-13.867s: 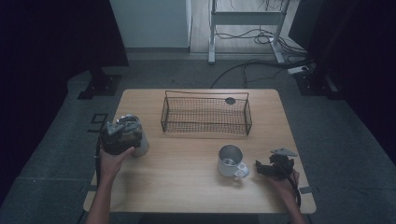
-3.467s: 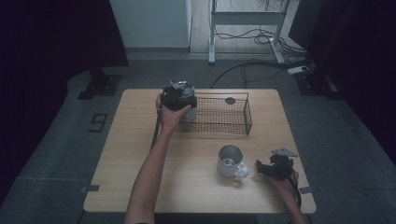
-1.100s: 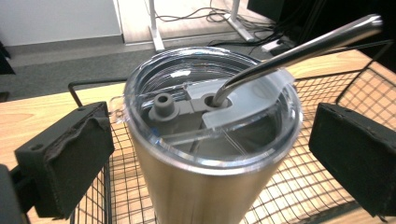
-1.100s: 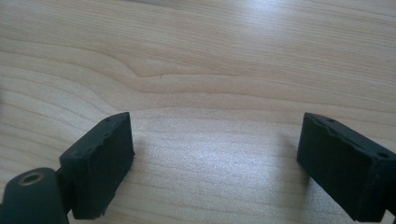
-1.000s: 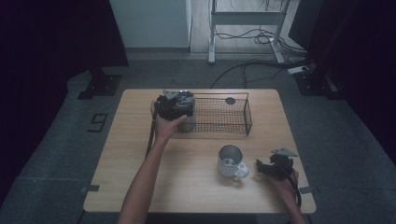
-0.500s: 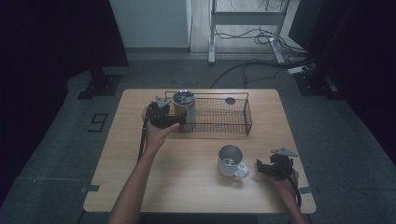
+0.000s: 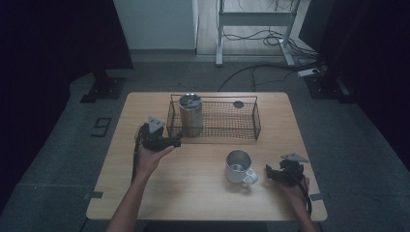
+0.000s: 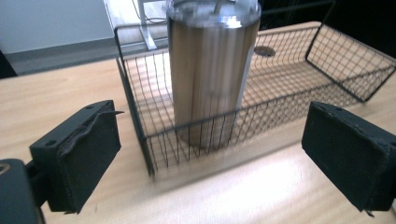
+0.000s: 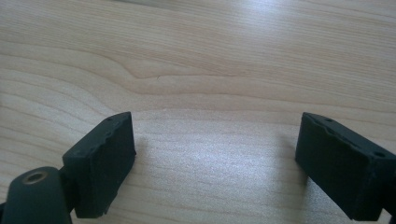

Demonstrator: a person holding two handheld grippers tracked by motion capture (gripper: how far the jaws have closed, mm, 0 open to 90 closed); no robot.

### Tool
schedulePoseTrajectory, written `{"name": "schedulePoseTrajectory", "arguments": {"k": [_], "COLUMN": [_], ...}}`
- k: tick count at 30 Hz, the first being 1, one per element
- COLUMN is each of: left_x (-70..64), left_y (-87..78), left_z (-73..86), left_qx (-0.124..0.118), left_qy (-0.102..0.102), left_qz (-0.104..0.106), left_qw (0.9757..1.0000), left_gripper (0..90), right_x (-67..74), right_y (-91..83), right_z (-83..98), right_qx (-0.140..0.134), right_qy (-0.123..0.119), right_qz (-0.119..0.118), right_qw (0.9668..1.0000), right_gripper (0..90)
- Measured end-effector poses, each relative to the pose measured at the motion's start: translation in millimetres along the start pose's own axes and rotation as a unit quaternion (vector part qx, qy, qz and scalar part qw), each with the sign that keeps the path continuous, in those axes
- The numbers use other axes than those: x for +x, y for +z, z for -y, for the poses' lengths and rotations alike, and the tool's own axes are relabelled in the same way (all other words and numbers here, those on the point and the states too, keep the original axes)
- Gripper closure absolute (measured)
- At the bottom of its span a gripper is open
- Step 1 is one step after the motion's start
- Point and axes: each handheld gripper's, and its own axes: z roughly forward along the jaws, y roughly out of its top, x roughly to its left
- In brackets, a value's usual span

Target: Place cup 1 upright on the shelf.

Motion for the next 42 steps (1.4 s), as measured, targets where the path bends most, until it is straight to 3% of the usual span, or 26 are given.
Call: {"name": "schedulePoseTrajectory", "arguments": {"k": [3, 6, 9, 16, 20, 27, 34, 42], "left_x": [1.6, 6.1, 9.2, 28.5, 31.7, 29.0, 28.2, 22.9], "left_y": [-6.6, -12.8, -15.2, -17.4, -18.6, -21.2, -19.9, -18.3], "left_z": [13.1, 27.5, 35.9, 73.9, 89.4, 101.6, 115.6, 119.0], "left_qx": [0.001, 0.016, 0.022, 0.047, 0.055, 0.065, 0.072, 0.076], "left_qy": [-0.002, -0.026, -0.031, -0.050, -0.045, -0.026, -0.029, -0.028], "left_qz": [0.001, -0.002, -0.006, -0.009, -0.009, -0.002, 0.006, 0.007], "left_qw": [1.0000, 0.9995, 0.9993, 0.9976, 0.9974, 0.9976, 0.9970, 0.9967], "left_gripper": [5.0, 6.6, 7.8, 8.8, 10.7, 10.7, 11.9, 13.4], "right_x": [-0.1, -0.1, -0.2, -0.1, -0.1, -0.2, -0.2, -0.2], "right_y": [0.0, -0.1, -0.2, -0.2, -0.2, -0.3, -0.3, 0.6], "right_z": [0.0, 0.0, 0.0, 0.0, 0.1, 0.1, 0.1, -0.6], "right_qx": [-0.001, 0.000, 0.000, -0.001, -0.001, -0.001, -0.001, -0.002], "right_qy": [0.000, 0.002, 0.002, 0.003, 0.004, 0.005, 0.006, 0.007], "right_qz": [0.001, 0.002, 0.002, 0.005, 0.005, 0.007, 0.007, 0.009], "right_qw": [1.0000, 1.0000, 1.0000, 1.0000, 1.0000, 1.0000, 1.0000, 0.9999], "right_gripper": [12.0, 12.3, 12.4, 12.8, 12.8, 13.0, 13.0, 13.0]}}
